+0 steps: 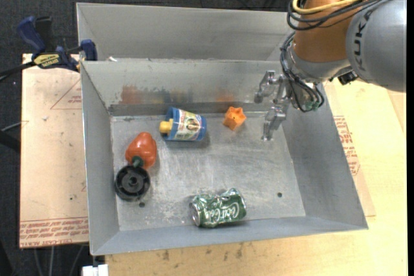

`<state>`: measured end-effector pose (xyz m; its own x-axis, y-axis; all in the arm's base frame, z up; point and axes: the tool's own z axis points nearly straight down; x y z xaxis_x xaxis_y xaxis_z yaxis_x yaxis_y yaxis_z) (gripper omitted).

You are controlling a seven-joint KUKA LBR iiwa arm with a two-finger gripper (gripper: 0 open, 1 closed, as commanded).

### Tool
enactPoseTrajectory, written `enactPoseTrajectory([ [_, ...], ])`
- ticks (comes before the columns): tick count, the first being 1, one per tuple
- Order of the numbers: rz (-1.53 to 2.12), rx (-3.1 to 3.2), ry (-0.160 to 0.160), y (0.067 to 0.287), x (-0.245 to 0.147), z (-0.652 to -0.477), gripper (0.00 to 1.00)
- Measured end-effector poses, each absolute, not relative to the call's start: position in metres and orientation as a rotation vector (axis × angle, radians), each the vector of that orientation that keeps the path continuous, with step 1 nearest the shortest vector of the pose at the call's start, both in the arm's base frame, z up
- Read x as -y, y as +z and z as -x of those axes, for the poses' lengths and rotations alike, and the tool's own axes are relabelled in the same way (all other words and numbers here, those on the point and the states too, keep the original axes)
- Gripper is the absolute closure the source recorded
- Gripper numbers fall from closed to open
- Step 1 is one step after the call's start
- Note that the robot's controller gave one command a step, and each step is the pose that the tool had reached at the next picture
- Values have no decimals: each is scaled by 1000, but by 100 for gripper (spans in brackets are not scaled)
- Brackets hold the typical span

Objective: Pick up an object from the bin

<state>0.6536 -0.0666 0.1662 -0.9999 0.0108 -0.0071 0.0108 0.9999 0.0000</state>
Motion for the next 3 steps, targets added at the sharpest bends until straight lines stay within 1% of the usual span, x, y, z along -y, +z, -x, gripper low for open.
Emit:
enactPoseTrajectory([
  [1, -137, -3141, 3, 148, 42, -649, 0],
  [2, -44, -3138, 1, 143, 31, -655, 0],
  [3, -109, -3090, 4, 87, 24, -670, 0],
])
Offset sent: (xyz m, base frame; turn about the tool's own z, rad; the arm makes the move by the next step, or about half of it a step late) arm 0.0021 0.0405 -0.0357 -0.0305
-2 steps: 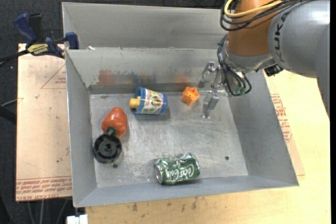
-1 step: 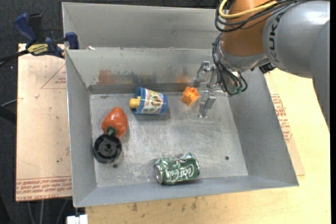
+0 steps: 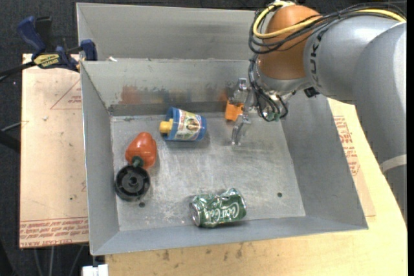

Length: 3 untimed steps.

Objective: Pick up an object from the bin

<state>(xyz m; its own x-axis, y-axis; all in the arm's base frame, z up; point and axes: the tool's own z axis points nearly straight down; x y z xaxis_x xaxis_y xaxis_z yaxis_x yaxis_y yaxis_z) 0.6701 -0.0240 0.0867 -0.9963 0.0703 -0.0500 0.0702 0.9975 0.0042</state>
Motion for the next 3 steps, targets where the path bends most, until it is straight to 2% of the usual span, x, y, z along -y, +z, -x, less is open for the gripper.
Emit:
enactPoseTrajectory([
  [1, -108, -3059, 1, 96, 25, -677, 100],
  [3, -107, -3059, 1, 96, 25, -677, 100],
])
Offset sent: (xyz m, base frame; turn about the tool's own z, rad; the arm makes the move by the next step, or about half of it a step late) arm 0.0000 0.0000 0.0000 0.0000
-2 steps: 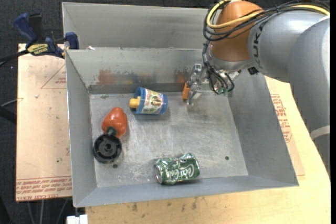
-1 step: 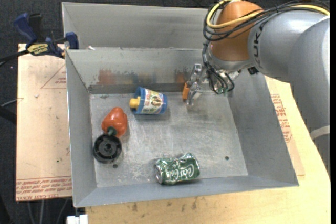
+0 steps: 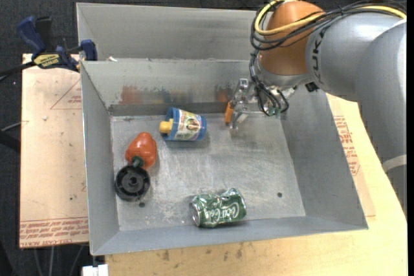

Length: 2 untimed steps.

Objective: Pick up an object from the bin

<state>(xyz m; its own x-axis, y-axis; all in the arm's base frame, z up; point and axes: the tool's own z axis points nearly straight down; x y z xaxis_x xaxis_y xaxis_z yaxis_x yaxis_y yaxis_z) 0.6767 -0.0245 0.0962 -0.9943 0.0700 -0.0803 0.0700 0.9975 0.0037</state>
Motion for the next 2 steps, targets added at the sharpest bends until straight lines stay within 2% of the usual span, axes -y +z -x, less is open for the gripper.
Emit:
enactPoseTrajectory([
  [2, -107, -3059, 1, 96, 24, -677, 100],
])
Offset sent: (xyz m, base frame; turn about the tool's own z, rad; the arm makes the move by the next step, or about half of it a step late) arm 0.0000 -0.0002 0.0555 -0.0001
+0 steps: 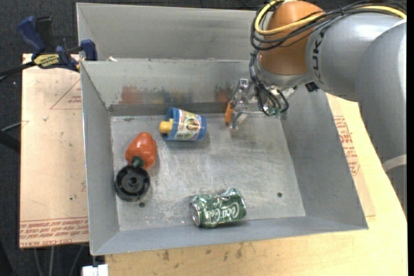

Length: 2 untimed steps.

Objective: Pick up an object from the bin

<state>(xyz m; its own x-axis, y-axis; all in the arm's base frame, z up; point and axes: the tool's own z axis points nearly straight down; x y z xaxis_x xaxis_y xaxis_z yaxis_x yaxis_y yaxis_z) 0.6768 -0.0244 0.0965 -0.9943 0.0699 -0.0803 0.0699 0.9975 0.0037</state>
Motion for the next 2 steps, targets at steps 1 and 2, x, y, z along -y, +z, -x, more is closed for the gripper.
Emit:
enactPoseTrajectory([
  [1, -107, -3059, 1, 96, 24, -677, 100],
  [2, -107, -3059, 1, 97, 24, -677, 100],
])
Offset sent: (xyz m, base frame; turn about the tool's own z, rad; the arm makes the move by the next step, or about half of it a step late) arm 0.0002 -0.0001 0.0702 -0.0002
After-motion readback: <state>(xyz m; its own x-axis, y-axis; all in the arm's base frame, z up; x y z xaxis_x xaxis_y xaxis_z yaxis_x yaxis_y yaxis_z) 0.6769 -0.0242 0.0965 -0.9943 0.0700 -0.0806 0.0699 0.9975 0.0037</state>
